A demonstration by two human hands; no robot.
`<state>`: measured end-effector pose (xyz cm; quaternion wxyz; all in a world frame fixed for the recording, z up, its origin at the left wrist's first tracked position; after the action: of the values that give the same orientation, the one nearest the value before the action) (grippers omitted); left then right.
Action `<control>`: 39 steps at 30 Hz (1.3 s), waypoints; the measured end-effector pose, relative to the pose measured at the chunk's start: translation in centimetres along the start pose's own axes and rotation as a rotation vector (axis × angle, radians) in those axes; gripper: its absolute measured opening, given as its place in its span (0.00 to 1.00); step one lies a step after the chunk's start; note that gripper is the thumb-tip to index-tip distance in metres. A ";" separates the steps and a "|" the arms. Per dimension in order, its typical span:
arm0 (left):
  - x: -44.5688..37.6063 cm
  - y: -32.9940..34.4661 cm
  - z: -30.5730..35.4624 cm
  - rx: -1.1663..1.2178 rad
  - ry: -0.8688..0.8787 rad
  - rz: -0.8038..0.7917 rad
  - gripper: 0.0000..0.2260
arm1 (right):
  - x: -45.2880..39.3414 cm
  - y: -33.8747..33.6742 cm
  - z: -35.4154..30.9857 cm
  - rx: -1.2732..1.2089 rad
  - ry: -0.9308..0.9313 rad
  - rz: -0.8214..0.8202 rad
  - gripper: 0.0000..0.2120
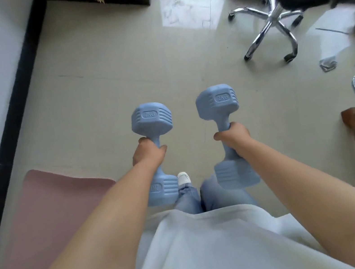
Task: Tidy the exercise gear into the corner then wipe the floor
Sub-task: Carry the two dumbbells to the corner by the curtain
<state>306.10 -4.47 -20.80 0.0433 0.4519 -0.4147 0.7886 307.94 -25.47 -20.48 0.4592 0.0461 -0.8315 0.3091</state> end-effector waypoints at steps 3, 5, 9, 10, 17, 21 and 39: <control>-4.1 -3.4 5.7 -0.003 -0.002 0.007 0.22 | -4.9 -3.1 -5.6 -0.007 -0.012 -0.003 0.08; -7.3 -5.6 9.4 -0.010 -0.002 0.024 0.22 | -8.8 -5.2 -9.5 -0.024 -0.035 -0.007 0.14; -13.7 -9.9 16.4 -0.012 -0.036 0.067 0.21 | -16.1 -9.1 -17.6 0.006 -0.086 -0.054 0.06; -15.2 -11.0 18.0 0.000 -0.046 0.074 0.20 | -17.8 -10.0 -19.7 0.017 -0.097 -0.070 0.06; -24.0 -18.3 25.5 0.037 -0.115 0.093 0.18 | -26.4 -13.8 -32.7 0.166 -0.128 -0.125 0.06; -29.6 -22.8 27.2 0.063 -0.142 0.076 0.19 | -30.6 -13.5 -39.4 0.267 -0.128 -0.162 0.06; -57.4 -42.5 32.9 -0.317 -0.123 -0.051 0.22 | -50.5 -6.8 -65.1 0.388 -0.071 -0.184 0.07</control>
<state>380.96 18.09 -29.50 0.1088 0.4972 -0.5242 0.6827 387.19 -5.16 -32.08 0.4382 0.2204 -0.7644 0.4183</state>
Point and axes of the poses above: each hand's wrist, its own x-axis away from the middle knuckle, its own y-axis out of the palm, z = x × y, the point moved 3 cm from there along -x, towards the middle knuckle, and after that the axes turned 1 degree about -z, right-handed, at the moved point
